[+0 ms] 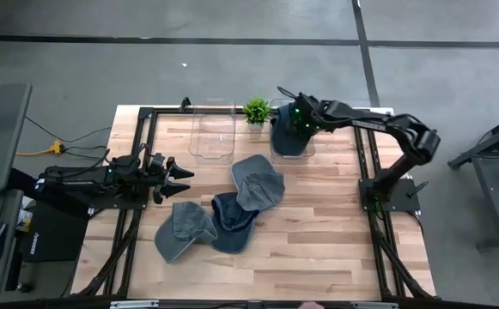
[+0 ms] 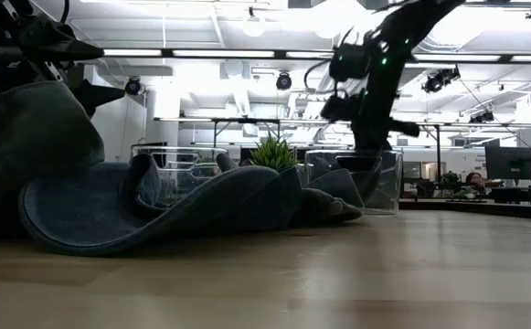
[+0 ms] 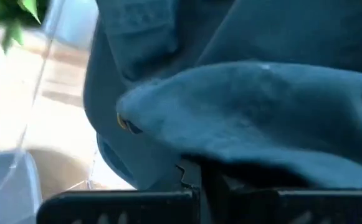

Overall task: Pick & Place hat
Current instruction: Put the right blue cap into the right transparent bin

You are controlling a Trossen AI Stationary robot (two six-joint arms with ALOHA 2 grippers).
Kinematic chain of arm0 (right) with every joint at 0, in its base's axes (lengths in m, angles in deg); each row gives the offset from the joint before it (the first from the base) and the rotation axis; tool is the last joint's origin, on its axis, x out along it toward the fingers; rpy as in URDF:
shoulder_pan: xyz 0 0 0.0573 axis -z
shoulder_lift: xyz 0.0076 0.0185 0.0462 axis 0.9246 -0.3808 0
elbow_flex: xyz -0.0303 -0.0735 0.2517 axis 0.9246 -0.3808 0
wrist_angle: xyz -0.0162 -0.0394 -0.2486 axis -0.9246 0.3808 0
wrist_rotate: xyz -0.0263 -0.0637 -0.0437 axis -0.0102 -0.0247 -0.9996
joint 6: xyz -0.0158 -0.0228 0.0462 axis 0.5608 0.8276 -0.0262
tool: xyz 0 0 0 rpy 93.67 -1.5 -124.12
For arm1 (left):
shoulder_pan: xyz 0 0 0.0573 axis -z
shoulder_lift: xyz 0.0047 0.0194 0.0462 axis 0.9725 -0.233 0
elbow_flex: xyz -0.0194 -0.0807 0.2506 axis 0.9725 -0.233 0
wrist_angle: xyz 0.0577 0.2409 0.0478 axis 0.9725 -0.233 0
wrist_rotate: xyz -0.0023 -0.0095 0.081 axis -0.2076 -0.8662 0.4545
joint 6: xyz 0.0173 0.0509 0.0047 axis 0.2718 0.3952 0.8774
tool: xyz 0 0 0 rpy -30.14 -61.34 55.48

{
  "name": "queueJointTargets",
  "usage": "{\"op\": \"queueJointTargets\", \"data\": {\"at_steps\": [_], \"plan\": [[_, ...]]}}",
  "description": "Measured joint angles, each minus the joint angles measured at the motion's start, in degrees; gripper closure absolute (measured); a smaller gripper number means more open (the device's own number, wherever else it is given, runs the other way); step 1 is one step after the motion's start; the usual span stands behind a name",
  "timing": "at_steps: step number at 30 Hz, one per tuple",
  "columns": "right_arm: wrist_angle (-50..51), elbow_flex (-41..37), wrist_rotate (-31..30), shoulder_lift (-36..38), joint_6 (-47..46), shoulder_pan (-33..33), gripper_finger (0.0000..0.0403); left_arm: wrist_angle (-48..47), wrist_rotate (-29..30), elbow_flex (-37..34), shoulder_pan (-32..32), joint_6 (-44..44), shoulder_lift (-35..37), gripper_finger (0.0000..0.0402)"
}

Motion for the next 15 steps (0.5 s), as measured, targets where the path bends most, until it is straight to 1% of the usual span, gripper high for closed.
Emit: {"op": "queueJointTargets", "data": {"at_steps": [4, 7, 11, 15], "plan": [[-1.39, 0.00, 3.05, -3.55, 2.14, 0.73, 0.0403, 0.01, 0.00, 0.00, 0.02, 0.00, -0.01, 0.0135], [-2.66, 0.00, 3.54, -3.93, 2.51, 0.46, 0.0403, -0.01, 0.00, 0.00, 0.01, -0.02, -0.01, 0.0135], [-2.05, -0.02, 3.93, -2.77, 2.77, 0.00, 0.0403, -0.01, 0.00, 0.00, 0.02, 0.00, -0.01, 0.0135], [-2.04, 0.00, 4.43, 0.40, 2.77, -0.65, 0.0403, 0.01, 0.00, 0.00, 0.00, -0.02, 0.00, 0.0135]]}}
